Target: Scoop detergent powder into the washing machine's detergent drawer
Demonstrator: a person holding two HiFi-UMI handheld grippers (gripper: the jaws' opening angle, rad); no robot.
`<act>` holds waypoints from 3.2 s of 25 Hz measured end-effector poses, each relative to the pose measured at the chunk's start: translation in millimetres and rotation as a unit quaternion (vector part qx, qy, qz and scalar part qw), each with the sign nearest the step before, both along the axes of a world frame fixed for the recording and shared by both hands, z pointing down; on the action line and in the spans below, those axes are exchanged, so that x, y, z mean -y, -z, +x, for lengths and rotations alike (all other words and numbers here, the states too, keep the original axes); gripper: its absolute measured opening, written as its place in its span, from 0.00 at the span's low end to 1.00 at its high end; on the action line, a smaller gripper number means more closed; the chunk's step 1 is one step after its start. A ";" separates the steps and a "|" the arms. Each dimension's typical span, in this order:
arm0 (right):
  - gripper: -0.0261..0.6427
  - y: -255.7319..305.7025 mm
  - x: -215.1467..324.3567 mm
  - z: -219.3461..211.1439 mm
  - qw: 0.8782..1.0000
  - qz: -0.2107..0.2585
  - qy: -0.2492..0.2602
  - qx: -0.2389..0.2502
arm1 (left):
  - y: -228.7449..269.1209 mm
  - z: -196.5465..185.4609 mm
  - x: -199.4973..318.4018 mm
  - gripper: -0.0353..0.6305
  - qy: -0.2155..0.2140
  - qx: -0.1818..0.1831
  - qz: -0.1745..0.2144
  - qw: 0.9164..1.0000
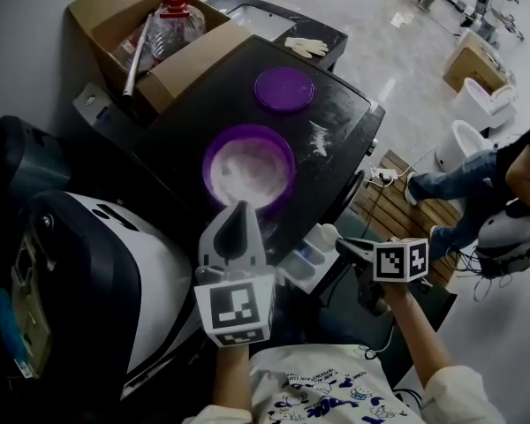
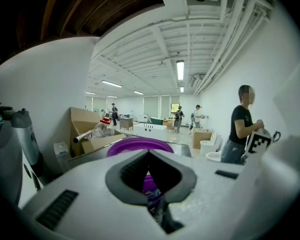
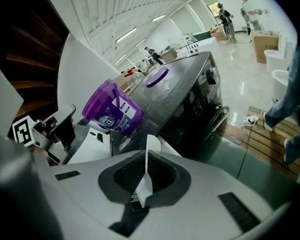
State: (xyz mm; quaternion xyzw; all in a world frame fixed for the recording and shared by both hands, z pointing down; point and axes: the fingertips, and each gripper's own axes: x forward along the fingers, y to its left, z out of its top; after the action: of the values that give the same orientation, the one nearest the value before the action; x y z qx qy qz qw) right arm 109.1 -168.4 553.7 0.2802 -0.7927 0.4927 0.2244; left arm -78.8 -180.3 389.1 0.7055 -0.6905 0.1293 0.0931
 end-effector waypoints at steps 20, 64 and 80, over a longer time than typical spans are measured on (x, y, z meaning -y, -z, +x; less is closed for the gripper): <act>0.07 -30.0 -9.2 -7.8 0.948 0.172 0.146 -0.225 | -5.6 -11.0 -4.6 0.06 0.009 -0.007 -0.004 1.000; 0.07 -54.4 -23.7 -26.7 0.669 0.427 0.348 -0.499 | -8.2 -15.1 -7.5 0.06 0.013 -0.012 -0.003 1.000; 0.07 -42.8 -22.2 -19.2 0.882 0.255 0.210 -0.338 | -4.0 -20.1 -9.6 0.06 0.019 -0.016 0.002 1.000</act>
State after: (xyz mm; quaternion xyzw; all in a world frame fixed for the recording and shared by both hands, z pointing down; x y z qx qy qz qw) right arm 89.9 -146.1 596.4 0.3045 -0.8074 0.0906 0.4972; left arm -98.8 -170.7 393.1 0.6942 -0.7028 0.1143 0.1052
